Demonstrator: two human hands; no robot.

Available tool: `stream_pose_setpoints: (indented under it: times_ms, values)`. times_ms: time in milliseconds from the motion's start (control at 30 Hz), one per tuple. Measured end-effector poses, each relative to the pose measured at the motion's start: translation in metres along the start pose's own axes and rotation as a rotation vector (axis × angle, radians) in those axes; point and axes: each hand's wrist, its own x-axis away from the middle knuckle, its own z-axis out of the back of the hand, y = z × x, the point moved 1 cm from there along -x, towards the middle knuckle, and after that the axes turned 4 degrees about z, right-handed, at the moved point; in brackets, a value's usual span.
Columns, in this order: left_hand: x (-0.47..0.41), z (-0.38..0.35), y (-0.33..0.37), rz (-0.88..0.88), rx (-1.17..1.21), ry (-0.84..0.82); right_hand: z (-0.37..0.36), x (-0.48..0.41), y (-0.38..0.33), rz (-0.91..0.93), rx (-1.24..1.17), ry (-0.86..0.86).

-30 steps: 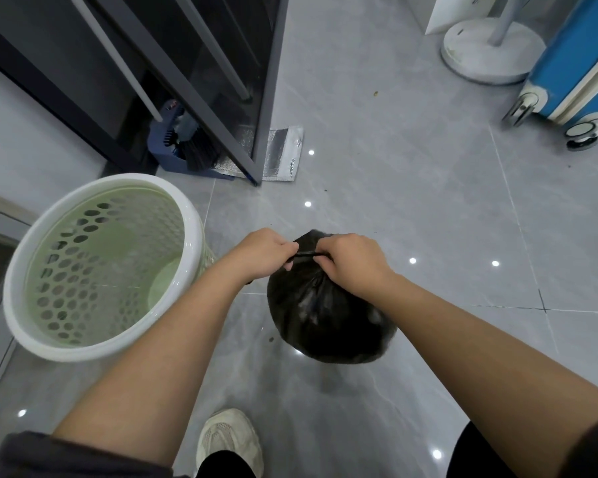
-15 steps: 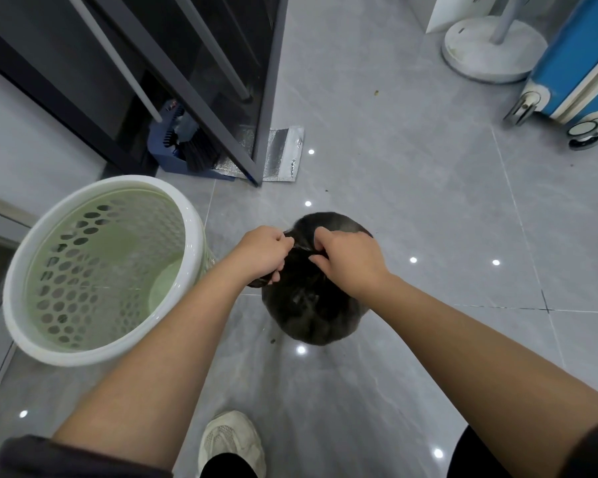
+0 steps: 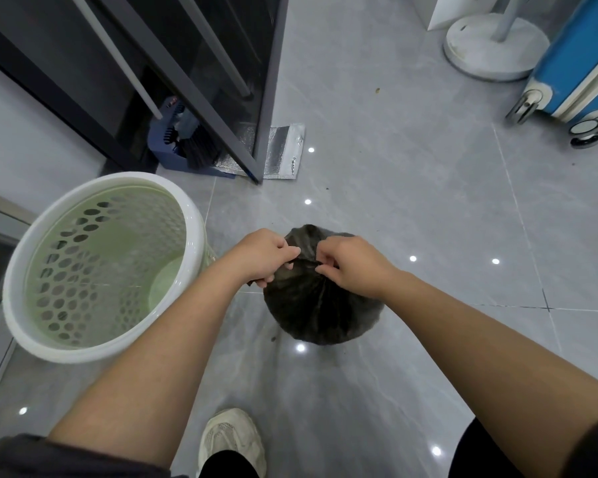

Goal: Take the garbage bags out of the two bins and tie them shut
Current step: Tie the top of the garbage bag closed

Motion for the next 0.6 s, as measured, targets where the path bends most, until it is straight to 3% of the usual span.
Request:
stream_pose_setpoints:
  times_ms: [233,433,600]
  values:
    - [-0.0048,0.0002,-0.002,-0.065,-0.007,0.028,-0.0034,-0.0016,-0.0014,-0.061,0.075,0.073]
    - [-0.0049,-0.0021,-0.0029,-0.056,0.023,0.025,-0.0033,0.001,-0.0005,0.021,0.222,0.046]
    - [-0.0043,-0.001,-0.0038,-0.056,-0.036,-0.019,-0.0042,0.0007,-0.0046,-0.065,0.122,0.041]
